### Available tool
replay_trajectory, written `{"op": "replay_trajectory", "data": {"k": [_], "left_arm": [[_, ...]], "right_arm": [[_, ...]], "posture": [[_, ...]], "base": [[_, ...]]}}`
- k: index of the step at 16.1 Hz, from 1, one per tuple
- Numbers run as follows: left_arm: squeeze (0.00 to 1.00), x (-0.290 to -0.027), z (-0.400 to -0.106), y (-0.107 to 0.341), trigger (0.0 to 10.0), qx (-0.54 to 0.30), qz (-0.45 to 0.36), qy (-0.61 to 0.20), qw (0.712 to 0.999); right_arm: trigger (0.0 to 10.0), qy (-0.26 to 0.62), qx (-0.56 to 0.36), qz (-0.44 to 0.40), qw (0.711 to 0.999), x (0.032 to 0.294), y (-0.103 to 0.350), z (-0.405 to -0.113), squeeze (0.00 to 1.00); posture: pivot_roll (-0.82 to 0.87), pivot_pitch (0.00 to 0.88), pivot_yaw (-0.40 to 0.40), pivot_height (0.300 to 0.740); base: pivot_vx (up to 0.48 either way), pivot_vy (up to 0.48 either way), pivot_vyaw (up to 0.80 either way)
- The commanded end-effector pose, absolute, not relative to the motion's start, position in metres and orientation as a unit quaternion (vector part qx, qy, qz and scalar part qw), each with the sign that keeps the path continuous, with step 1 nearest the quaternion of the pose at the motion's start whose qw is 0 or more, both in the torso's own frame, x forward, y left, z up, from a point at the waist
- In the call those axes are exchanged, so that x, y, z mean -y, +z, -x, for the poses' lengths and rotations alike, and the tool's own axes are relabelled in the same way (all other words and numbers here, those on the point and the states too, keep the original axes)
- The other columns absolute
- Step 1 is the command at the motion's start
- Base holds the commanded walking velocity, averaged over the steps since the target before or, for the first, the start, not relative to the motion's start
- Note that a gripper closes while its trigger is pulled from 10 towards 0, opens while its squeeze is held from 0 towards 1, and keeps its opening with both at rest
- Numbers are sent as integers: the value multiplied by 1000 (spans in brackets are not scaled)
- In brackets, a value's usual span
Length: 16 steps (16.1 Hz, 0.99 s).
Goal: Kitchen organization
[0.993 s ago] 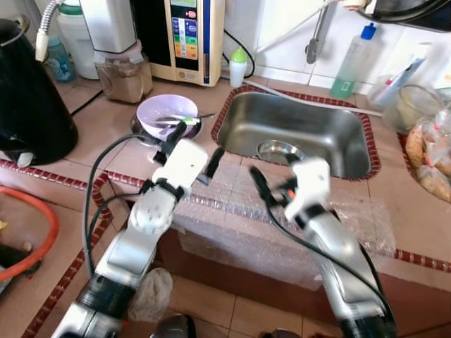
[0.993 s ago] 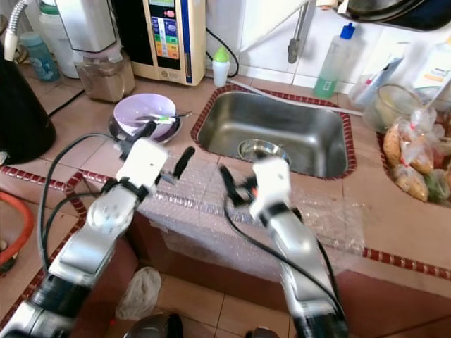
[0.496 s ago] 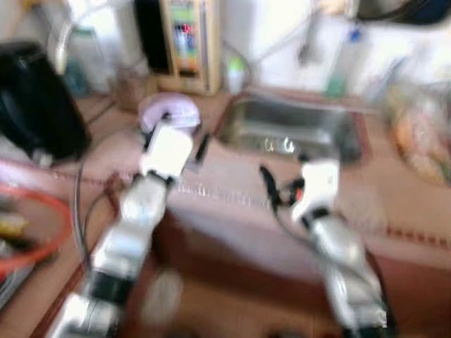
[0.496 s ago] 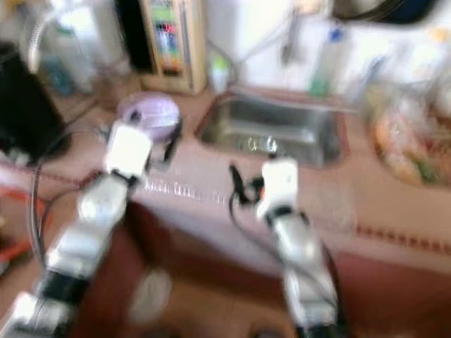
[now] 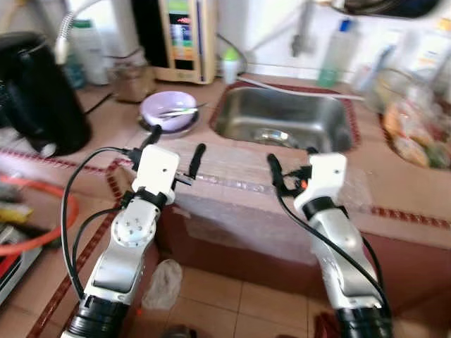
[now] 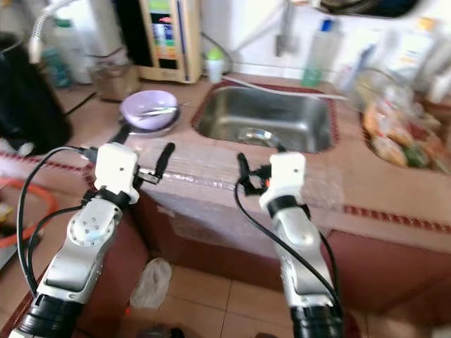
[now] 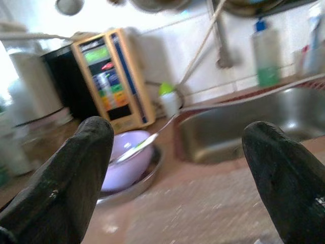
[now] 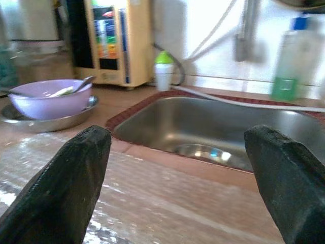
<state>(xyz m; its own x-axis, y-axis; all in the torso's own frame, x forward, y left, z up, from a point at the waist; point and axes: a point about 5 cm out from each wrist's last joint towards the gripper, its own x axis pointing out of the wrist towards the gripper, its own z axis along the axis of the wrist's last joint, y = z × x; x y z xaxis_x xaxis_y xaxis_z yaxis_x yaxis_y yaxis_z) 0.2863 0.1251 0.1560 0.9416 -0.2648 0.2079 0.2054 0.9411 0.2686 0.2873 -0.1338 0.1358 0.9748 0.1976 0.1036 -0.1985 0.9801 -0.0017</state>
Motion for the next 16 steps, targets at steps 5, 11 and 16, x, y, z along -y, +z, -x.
{"op": "replay_trajectory", "data": {"k": [5,11,16], "left_arm": [[0,-121,-293,174,10000,147,-105,-114,977],[0,-121,-296,177,10000,149,-100,-112,977],[0,-118,-295,176,10000,146,-99,-120,977]], "right_arm": [[10000,97,56,-6,994,134,138,-291,0],[10000,101,60,-2,993,134,141,-295,0],[10000,104,59,-3,993,132,141,-297,0]], "posture": [[-12,0,22,740],[-13,0,20,740],[-13,0,19,740]], "base": [[0,0,0],[123,0,0],[258,0,0]]}}
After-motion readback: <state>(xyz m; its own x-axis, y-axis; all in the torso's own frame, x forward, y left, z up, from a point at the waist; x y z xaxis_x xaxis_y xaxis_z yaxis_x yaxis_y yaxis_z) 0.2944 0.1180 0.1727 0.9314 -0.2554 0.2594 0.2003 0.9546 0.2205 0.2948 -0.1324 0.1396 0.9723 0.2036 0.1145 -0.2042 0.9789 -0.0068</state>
